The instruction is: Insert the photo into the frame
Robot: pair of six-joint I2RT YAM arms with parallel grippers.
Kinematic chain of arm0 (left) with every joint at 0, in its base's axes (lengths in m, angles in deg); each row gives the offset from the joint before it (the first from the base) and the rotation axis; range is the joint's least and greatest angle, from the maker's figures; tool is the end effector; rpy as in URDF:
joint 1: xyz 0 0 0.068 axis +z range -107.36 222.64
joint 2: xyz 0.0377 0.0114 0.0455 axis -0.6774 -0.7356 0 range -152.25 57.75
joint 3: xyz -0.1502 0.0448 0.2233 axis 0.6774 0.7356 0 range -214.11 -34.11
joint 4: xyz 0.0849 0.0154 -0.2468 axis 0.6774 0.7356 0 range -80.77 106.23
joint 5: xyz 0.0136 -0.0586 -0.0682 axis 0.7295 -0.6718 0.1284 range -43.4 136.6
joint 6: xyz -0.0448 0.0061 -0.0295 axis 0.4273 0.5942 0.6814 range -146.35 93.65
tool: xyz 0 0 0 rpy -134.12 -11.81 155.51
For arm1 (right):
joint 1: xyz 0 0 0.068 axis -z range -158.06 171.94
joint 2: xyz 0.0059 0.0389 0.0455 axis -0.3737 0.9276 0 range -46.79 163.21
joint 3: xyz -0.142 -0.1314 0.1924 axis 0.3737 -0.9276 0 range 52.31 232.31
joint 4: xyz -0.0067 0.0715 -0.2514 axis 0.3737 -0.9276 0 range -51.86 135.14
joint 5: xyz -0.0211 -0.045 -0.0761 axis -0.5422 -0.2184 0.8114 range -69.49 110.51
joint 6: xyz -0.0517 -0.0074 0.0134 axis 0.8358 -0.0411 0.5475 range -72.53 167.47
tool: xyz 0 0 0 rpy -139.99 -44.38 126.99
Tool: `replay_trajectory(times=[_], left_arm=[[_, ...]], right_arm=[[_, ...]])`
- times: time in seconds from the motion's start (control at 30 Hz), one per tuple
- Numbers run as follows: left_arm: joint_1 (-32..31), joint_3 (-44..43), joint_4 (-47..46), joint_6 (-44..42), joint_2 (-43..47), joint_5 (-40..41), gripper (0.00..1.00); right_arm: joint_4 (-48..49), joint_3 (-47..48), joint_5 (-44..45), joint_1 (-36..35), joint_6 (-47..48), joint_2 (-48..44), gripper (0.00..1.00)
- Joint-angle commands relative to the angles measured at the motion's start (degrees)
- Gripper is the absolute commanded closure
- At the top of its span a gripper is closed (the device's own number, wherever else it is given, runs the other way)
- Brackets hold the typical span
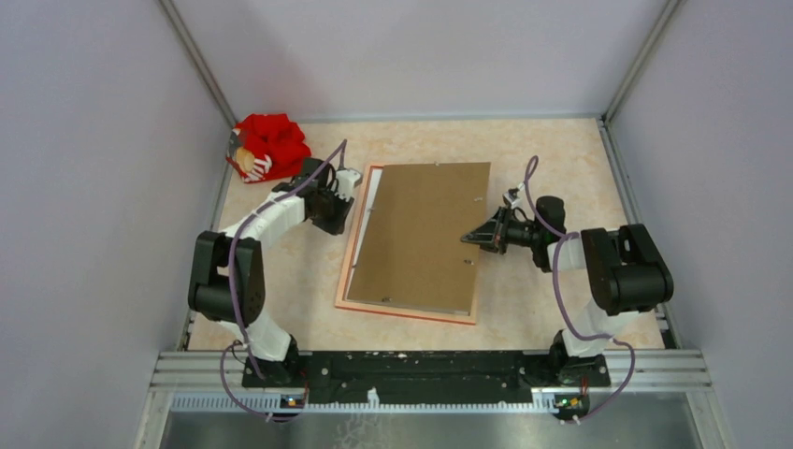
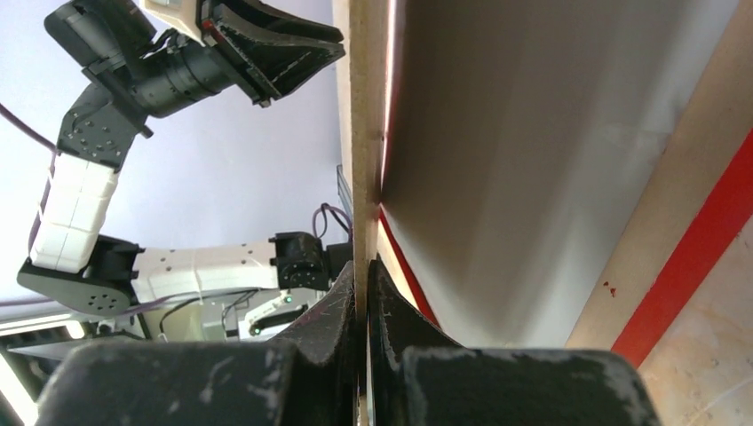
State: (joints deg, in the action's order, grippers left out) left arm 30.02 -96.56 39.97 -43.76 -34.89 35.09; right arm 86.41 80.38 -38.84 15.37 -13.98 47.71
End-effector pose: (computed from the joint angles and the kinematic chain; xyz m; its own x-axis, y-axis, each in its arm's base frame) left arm 0.3176 -0.0783 0.2107 -0.7213 0.4621 -0.5159 0.5498 0.8350 -0.0209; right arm 0.2717 0.0621 0.1370 -0.9326 0.3432 -0.1114 -0.0267 0.2421 0.9699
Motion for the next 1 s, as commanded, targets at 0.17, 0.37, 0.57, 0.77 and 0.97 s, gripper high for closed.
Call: replay_trajectory(times=[0.17, 0.37, 0.57, 0.77, 0.97], left_arm=[[-0.91, -1.29, -4.65, 1.84, -6.47, -1.77, 0.68], [-0.91, -1.44, -5.43, 2.29, -8.28, -2.42, 0.71], [-0.91, -1.52, -5.35, 2.25, -8.39, -2.23, 0.73], [-0.91, -1.44, -5.28, 2.23, -8.26, -2.23, 0.73], [-0.93, -1.69, -5.28, 2.20, -8.40, -2.13, 0.73]], right_arm=[[8.05, 4.59, -3.37, 0.05, -2.06, 3.80, 1.00], [8.19, 2.55, -3.88, 0.00, -2.01, 3.21, 1.00], [9.75, 0.72, -4.35, 0.06, -2.40, 3.38, 1.00], [10.52, 0.91, -4.85, -0.11, -3.06, 3.76, 1.00], [10.06, 0.08, -5.02, -0.29, -2.63, 3.39, 1.00]])
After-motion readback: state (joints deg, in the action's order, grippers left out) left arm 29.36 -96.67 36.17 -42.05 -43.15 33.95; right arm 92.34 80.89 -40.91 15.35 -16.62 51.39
